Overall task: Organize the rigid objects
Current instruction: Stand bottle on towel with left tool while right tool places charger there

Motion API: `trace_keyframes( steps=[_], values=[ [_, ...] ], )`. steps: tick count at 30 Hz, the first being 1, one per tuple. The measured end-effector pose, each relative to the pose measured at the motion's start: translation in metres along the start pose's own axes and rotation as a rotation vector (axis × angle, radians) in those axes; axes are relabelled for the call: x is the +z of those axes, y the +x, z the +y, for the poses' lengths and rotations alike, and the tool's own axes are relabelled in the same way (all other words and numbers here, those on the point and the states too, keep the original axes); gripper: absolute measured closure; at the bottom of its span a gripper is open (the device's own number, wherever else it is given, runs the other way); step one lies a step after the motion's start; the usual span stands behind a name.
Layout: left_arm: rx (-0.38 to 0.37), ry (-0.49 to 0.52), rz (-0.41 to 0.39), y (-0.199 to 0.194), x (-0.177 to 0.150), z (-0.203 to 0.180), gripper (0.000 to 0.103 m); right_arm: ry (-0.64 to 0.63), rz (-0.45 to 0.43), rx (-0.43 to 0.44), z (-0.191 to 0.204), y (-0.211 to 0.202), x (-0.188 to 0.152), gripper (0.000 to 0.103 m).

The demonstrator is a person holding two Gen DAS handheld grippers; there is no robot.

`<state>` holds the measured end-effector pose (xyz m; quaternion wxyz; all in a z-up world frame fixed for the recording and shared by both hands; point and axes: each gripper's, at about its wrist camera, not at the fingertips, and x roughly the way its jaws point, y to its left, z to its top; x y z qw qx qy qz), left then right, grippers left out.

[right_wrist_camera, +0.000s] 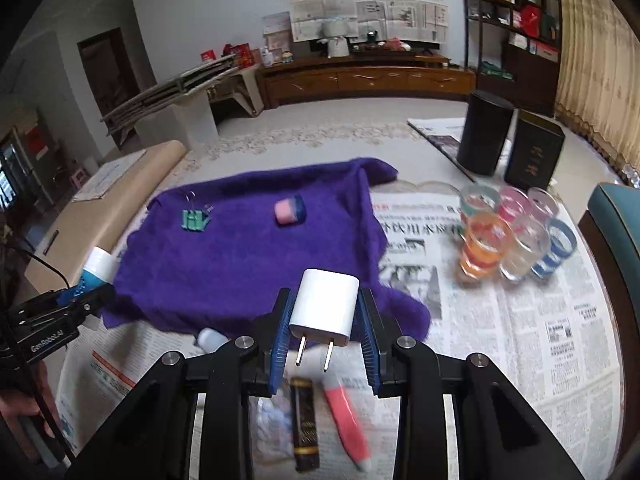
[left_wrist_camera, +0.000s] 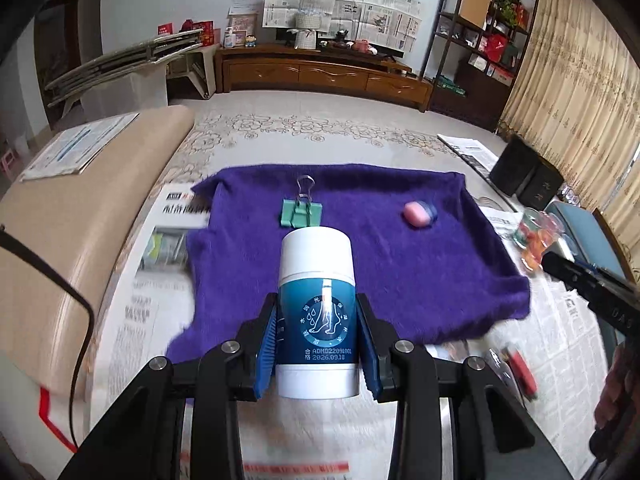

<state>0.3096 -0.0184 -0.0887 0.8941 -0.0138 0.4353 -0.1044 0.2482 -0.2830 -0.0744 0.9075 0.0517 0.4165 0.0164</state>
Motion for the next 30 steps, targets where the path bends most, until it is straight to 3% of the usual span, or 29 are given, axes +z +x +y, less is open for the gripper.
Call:
trace_keyframes(
  steps=[6,12,23,30],
  values=[
    [0.007,0.006,0.035,0.036,0.022,0.005,0.069,-0.047,0.01,0.033,0.014,0.029,0.037,0.071],
    [0.009,0.006,0.077,0.072,0.032,0.008,0.069,-0.07,0.074,0.051,0.018,0.075,0.055,0.072],
    [0.034,0.035,0.155,0.107,0.029,0.007,0.069,-0.083,0.159,0.019,0.02,0.129,0.054,0.072],
    [0.058,0.082,0.155,0.107,0.028,0.002,0.069,-0.113,0.19,-0.001,0.023,0.141,0.047,0.071]
  ],
)
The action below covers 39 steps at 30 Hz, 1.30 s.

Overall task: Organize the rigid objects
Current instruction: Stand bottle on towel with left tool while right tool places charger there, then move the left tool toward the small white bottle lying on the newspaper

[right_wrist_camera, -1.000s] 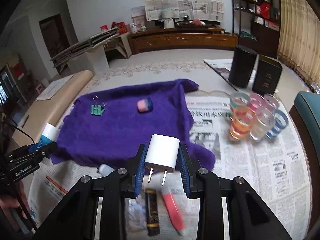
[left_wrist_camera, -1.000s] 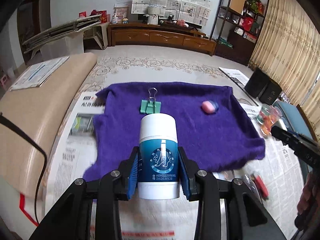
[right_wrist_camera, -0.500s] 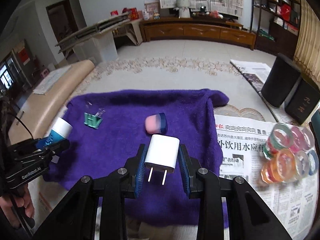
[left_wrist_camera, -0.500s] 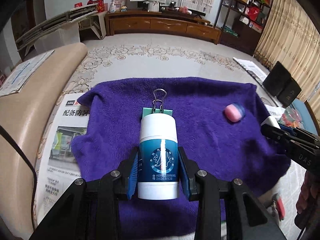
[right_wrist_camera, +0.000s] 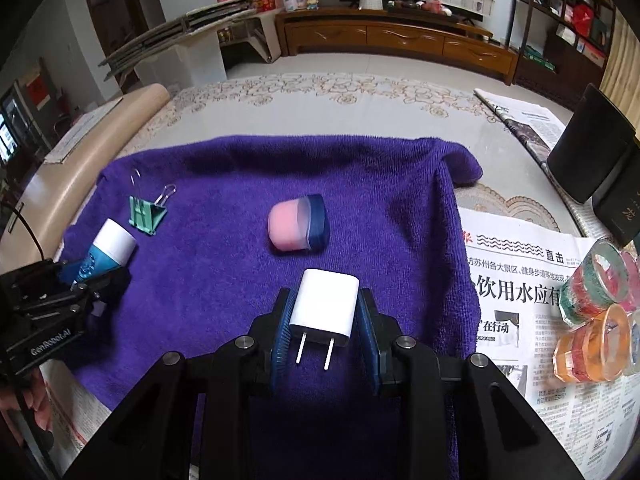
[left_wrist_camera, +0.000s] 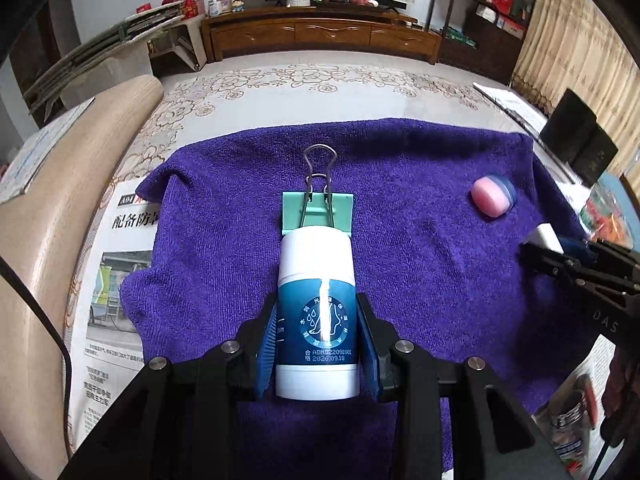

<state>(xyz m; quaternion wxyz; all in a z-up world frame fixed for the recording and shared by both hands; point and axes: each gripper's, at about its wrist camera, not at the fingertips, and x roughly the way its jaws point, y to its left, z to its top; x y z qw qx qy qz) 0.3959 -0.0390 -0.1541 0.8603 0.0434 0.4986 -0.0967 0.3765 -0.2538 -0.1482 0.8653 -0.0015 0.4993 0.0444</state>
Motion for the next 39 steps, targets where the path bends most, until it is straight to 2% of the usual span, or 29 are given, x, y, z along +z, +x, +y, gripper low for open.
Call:
trace_keyframes(
  steps=[9,10,12,15,17,19,22,24,25,33,39],
  values=[
    [0.016,0.025,0.005,0.001,0.0,-0.001,0.066,-0.078,-0.011,-0.044,0.006,0.008,-0.005,0.071],
    [0.021,0.024,0.007,0.001,0.001,-0.001,0.063,-0.08,-0.012,-0.042,0.008,0.008,-0.005,0.071],
    [0.028,0.012,0.012,0.003,0.001,0.003,0.045,-0.071,-0.006,-0.023,0.004,0.008,-0.004,0.071],
    [0.021,0.003,0.019,0.004,0.0,0.005,0.036,-0.046,0.003,0.003,0.0,0.007,-0.002,0.07],
    [0.023,0.0,0.014,0.003,0.0,0.005,0.03,-0.043,-0.008,0.002,0.0,0.004,-0.001,0.06],
    [0.019,-0.002,-0.008,-0.001,-0.001,0.005,0.028,-0.037,-0.021,0.005,0.0,0.001,-0.001,0.039],
    [0.015,-0.028,-0.03,-0.012,-0.002,0.006,0.015,-0.032,-0.034,0.011,0.002,-0.003,-0.001,0.017],
    [-0.002,-0.047,-0.03,-0.02,-0.005,0.005,0.0,-0.028,-0.045,0.006,0.003,-0.01,-0.002,0.008],
    [-0.01,-0.053,-0.023,-0.025,-0.007,0.004,0.0,-0.027,-0.048,0.005,0.004,-0.013,-0.002,0.0],
    [-0.074,-0.046,-0.047,-0.072,-0.045,-0.018,0.0,0.017,-0.08,0.015,0.002,-0.062,-0.015,0.0],
    [-0.097,-0.073,-0.03,-0.091,-0.085,-0.041,0.0,0.079,-0.098,0.011,-0.013,-0.111,-0.054,0.0]
  ],
)
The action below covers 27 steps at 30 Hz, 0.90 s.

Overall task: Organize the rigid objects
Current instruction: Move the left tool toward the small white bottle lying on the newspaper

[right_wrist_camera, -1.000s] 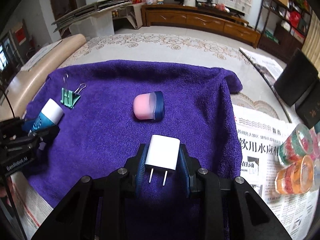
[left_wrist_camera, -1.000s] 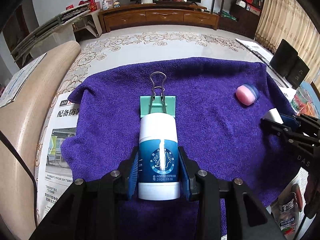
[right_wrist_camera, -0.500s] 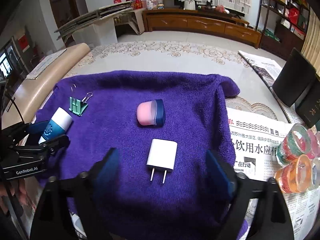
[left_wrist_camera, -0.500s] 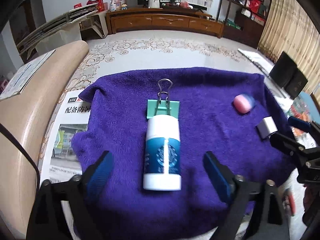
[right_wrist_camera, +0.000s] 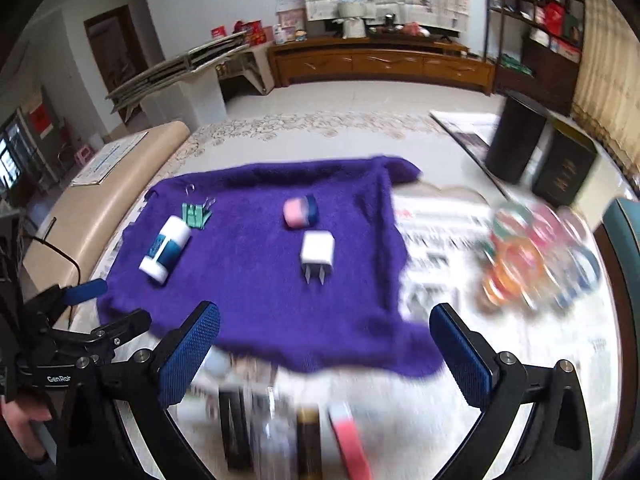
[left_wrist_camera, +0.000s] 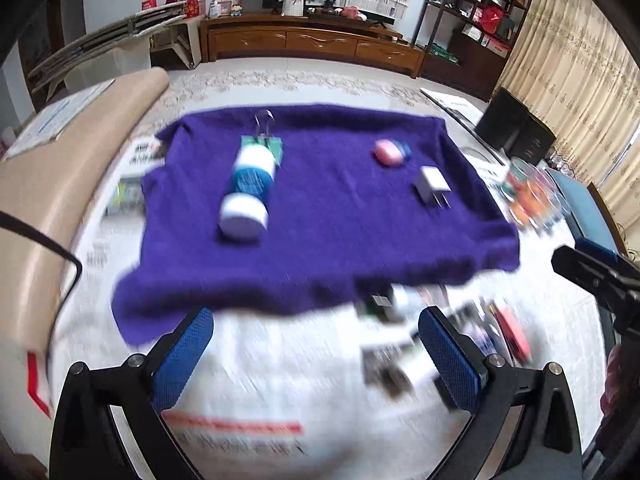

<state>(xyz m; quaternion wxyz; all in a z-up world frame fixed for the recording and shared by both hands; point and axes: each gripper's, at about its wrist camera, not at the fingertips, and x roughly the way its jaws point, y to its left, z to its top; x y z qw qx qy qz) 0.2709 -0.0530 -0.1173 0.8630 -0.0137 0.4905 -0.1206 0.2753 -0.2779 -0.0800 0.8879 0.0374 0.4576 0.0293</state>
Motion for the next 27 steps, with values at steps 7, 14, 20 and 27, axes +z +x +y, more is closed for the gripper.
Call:
trace_keyframes(
  steps=[7,14,20,27],
  values=[
    [0.018,-0.016,-0.001,0.005,-0.041,-0.025,0.0,0.024,0.003,-0.048,-0.028,-0.034,-0.055,0.0],
    [0.029,0.019,0.005,0.017,-0.057,-0.037,0.001,0.052,0.005,-0.033,-0.058,-0.036,-0.1,0.0],
    [0.082,-0.078,-0.014,0.02,-0.051,-0.054,0.001,0.087,-0.006,0.003,-0.076,-0.033,-0.117,0.0],
    [0.162,-0.135,-0.004,0.03,-0.042,-0.054,0.011,0.097,-0.001,0.019,-0.083,-0.033,-0.122,0.0]
  ],
)
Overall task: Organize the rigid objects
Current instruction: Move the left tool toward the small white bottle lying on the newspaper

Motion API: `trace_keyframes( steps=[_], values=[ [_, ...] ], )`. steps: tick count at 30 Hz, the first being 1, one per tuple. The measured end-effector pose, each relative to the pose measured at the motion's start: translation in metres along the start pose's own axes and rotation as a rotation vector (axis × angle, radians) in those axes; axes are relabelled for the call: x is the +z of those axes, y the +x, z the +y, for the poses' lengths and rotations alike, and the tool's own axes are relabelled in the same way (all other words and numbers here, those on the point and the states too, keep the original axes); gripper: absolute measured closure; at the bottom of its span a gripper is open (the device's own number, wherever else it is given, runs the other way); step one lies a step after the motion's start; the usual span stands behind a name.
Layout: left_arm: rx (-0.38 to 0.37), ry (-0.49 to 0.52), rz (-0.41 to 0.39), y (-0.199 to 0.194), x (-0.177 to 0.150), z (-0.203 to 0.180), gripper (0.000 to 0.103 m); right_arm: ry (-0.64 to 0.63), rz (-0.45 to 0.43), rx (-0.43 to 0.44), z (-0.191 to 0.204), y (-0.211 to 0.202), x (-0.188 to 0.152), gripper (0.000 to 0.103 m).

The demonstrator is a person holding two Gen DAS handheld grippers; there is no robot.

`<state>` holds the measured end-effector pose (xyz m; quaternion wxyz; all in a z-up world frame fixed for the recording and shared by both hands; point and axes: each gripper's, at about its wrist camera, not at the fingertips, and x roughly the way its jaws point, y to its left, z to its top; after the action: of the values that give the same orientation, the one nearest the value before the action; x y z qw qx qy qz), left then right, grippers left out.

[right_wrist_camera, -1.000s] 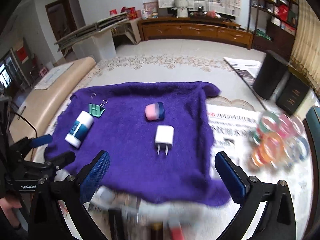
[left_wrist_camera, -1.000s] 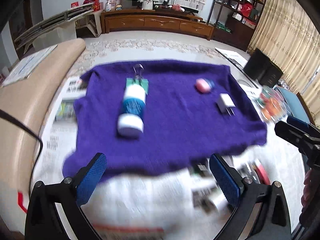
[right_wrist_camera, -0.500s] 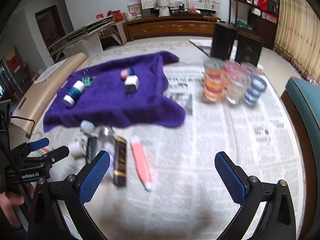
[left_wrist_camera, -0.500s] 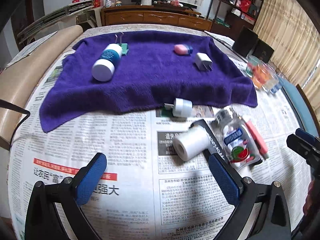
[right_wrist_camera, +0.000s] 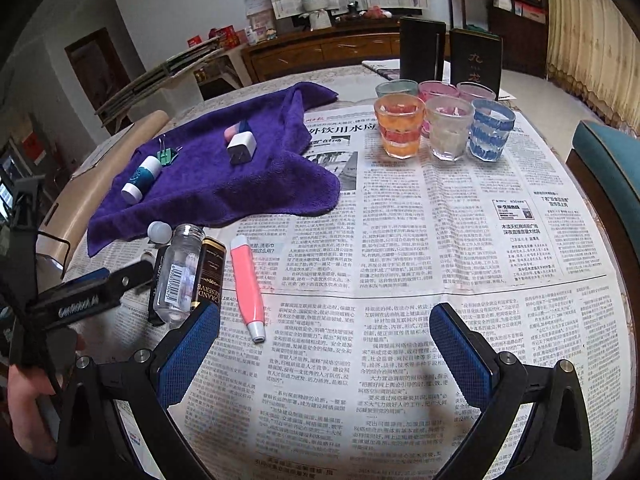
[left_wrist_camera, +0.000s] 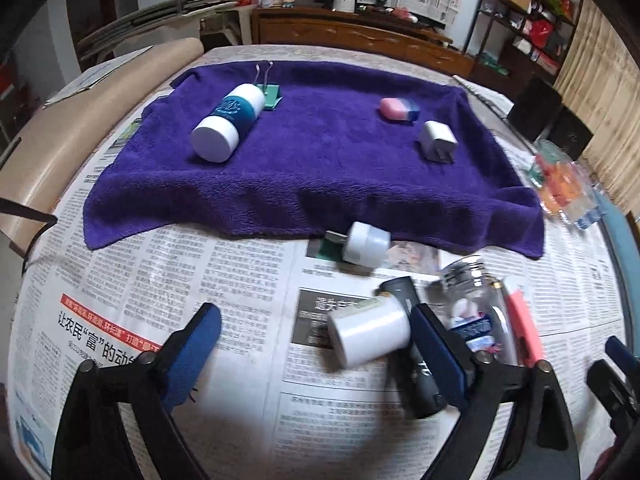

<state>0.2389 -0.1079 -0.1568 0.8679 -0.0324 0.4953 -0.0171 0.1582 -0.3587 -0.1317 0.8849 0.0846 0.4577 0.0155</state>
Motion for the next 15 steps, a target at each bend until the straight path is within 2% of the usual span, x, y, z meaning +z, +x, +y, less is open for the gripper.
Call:
trace_keyframes(
  steps=[7,10,15],
  values=[
    [0.052,0.03,-0.018,-0.006,-0.008,0.008,0.011,0.002,-0.012,-0.002,-0.003,-0.006,-0.001,0.0],
    [0.026,0.04,-0.027,-0.006,-0.009,0.009,0.013,0.003,-0.017,0.005,-0.003,-0.009,-0.001,0.0],
    [0.017,0.083,-0.032,-0.001,-0.01,0.003,0.029,-0.004,-0.014,0.005,-0.002,-0.009,-0.001,0.0]
  ],
)
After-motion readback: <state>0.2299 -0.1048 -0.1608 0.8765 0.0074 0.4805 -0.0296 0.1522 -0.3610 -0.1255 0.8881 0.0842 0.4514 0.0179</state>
